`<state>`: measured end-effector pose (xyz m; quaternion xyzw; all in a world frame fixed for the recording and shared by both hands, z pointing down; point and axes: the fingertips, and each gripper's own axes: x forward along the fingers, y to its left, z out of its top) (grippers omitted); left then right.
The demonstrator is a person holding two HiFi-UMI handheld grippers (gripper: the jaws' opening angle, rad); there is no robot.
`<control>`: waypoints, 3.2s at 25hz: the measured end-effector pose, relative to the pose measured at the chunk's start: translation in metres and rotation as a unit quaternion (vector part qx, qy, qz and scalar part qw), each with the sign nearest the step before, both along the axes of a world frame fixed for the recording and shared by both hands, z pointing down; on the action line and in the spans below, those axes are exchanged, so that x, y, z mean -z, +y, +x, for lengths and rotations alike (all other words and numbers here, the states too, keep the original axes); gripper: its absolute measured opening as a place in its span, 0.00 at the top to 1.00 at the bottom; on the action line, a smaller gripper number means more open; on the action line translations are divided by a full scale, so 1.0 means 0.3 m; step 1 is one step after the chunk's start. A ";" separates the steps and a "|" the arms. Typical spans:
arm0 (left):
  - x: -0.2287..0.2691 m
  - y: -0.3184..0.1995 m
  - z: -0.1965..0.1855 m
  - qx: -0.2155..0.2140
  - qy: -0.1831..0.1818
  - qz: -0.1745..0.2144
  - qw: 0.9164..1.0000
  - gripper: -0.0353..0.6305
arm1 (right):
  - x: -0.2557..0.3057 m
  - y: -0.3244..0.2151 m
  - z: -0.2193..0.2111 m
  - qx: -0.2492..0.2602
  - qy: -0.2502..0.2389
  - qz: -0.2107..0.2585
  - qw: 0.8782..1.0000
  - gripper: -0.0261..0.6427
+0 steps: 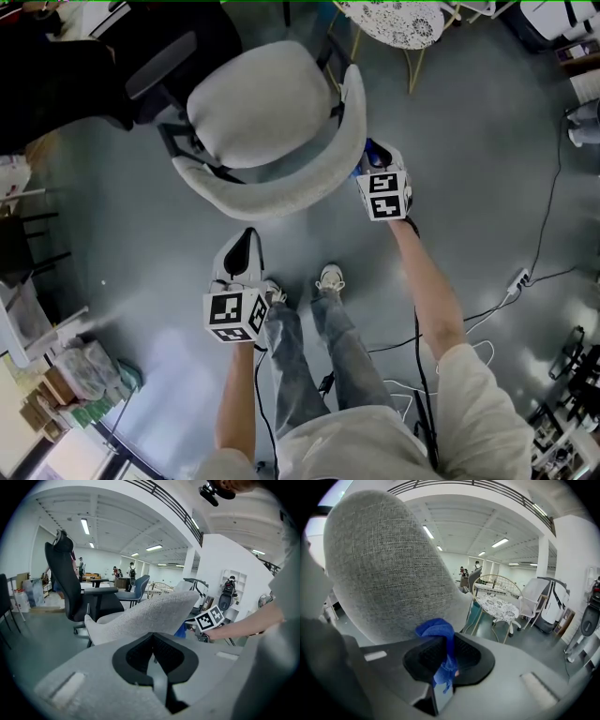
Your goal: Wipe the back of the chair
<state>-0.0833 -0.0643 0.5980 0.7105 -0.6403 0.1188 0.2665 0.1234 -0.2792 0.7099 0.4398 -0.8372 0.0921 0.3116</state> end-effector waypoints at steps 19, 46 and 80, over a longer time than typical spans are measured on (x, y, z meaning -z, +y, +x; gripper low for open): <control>0.077 0.026 -0.057 -0.013 -0.002 0.023 1.000 0.94 | 0.246 0.359 0.105 -0.056 -0.063 0.050 0.995 0.90; 0.664 0.147 -0.290 0.024 -0.015 0.105 0.994 0.94 | 1.016 0.564 -0.059 -0.045 -0.114 0.116 0.986 0.90; 1.009 0.182 -0.473 0.050 -0.055 0.156 0.985 0.94 | 1.393 0.557 -0.122 -0.034 -0.138 0.160 0.977 0.91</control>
